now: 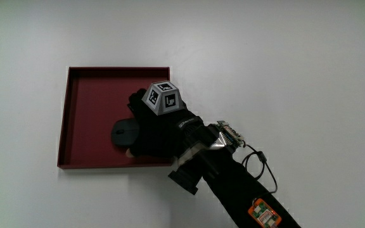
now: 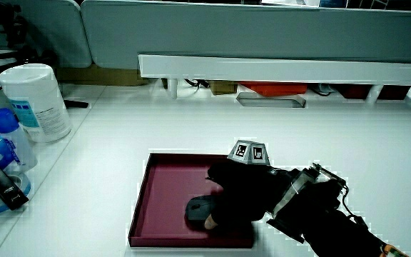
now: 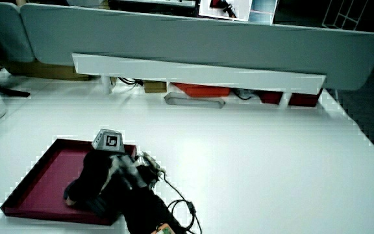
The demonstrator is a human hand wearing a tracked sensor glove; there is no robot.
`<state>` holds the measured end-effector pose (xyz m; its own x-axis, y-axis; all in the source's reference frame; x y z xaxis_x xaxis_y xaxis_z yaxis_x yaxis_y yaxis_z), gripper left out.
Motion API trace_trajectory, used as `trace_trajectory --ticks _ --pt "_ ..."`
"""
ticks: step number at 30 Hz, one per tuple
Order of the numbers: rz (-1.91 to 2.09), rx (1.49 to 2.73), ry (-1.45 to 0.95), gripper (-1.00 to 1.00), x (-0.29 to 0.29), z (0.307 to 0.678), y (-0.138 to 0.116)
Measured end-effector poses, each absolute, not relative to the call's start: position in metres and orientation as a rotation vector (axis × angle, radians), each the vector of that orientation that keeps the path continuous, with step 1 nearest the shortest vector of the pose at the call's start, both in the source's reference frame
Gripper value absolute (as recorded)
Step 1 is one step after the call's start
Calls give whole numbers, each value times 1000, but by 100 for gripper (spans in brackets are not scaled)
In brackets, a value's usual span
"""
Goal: Pick mouse from plate
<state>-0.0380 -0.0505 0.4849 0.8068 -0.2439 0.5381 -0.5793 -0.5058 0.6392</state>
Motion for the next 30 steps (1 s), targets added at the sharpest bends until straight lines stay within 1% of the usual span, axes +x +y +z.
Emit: trace_trajectory --ticks 7,10,12,13,17,18,20,30 --pt "451 2117 -593 0 -42 496 -49" --pt "438 2104 -589 0 -44 500 -48" --pt "417 2132 -586 0 -44 501 -48" --pt "415 2119 -590 5 -45 502 -48" --pt "395 2157 -590 24 -47 502 -47" --pt "392 2137 -604 29 -48 501 -46" --pt "391 2170 -606 38 -49 499 -45" --pt "381 2199 -615 86 -52 499 -43"
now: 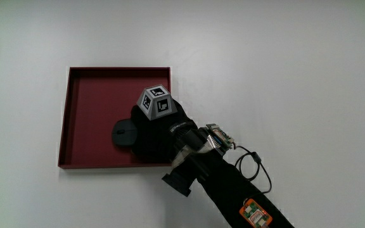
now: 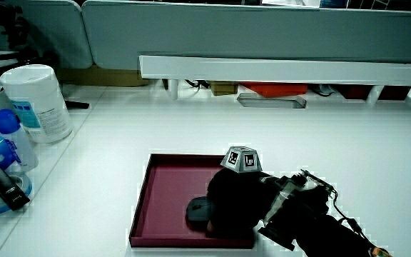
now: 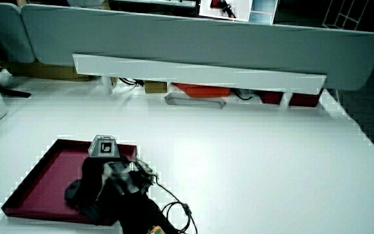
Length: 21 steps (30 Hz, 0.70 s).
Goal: Pick mouse from plate
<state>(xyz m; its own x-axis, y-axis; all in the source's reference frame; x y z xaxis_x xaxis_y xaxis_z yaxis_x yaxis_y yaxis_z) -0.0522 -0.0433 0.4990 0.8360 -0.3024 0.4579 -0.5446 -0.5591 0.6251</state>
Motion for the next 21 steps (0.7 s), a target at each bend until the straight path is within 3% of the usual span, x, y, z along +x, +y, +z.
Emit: trace_trajectory --ticks 3,13,21 --pt "384 2229 -615 100 -52 498 -43" --pt "400 2257 -672 100 -50 495 -40" --pt "477 2302 -715 100 -34 469 -47"
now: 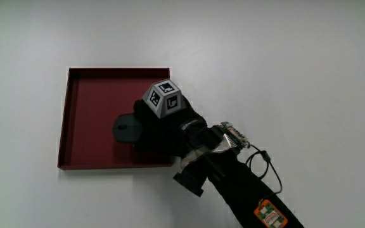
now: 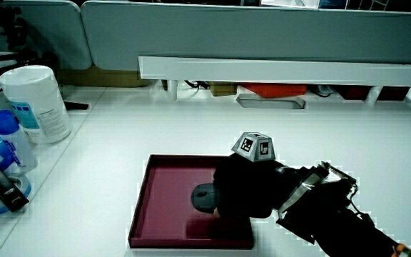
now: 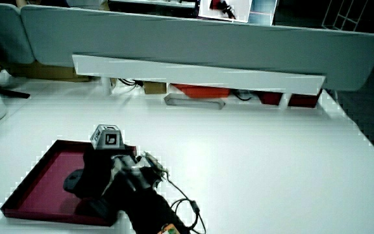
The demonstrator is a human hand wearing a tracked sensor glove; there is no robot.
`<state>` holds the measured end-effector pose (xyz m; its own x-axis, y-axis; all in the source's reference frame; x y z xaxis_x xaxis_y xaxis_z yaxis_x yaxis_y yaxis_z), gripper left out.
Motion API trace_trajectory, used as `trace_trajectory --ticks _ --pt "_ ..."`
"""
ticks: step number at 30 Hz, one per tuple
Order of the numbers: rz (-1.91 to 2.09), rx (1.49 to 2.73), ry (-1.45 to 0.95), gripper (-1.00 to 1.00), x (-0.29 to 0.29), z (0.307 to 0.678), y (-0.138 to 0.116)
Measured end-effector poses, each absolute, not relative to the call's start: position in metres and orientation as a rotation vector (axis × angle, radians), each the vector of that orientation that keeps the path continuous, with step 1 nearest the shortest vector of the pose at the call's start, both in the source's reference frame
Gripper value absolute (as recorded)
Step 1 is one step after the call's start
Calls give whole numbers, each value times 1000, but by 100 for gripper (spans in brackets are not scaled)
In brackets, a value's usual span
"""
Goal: Pick mouse from plate
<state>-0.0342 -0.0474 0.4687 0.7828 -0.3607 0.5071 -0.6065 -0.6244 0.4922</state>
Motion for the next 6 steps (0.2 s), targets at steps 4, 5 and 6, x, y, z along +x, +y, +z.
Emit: trace_trajectory --ticks 4,5,6 --pt "497 2335 -719 100 -21 449 -53" --pt "497 2355 -716 100 -17 443 -54" --pt "497 2331 -730 100 -13 446 -57"
